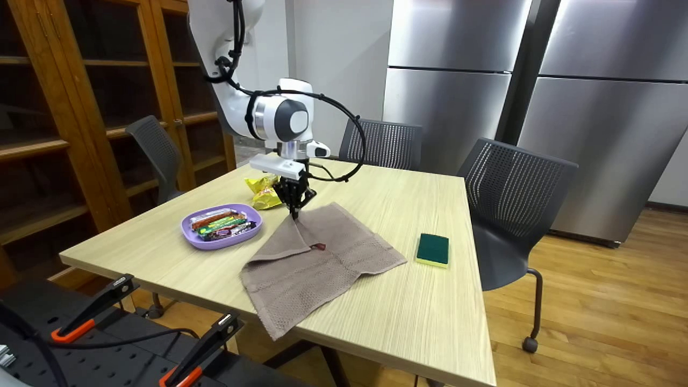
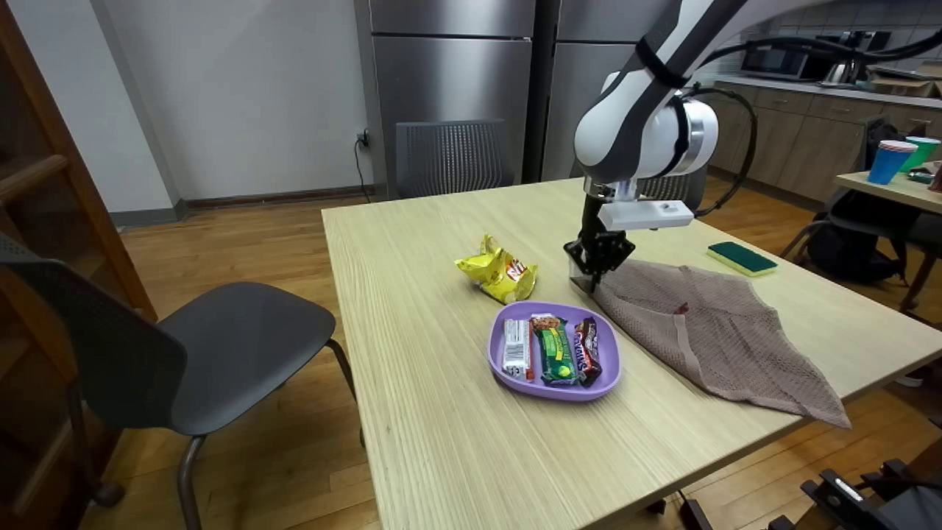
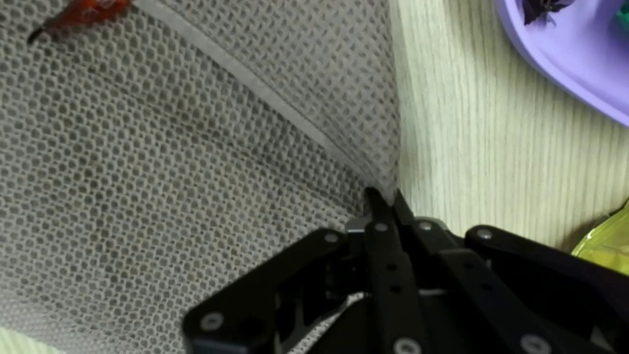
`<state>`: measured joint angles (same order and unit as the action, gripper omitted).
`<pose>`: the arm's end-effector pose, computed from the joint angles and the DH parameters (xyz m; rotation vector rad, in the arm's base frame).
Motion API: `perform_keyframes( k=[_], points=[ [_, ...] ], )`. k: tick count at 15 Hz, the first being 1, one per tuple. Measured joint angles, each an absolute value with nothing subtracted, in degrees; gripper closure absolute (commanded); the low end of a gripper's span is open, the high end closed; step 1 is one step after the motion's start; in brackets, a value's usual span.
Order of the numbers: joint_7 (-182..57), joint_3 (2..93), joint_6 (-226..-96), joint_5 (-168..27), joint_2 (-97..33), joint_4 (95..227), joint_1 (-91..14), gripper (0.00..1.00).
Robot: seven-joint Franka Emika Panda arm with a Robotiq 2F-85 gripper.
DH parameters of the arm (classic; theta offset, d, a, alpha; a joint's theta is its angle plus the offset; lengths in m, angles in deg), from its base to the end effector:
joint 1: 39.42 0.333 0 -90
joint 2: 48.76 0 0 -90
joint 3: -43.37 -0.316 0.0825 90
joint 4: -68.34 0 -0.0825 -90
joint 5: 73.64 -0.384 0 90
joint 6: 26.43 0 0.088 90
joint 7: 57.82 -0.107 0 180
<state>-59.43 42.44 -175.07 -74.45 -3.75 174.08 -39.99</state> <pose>0.6254 0.0034 0.0932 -3.1224 0.0602 0.0579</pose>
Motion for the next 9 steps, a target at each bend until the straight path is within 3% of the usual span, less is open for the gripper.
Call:
perform_keyframes(
  k=[9],
  points=[
    [-59.42,42.0,-175.33,-74.44,-6.38,176.12,-39.02,0.99]
  ],
)
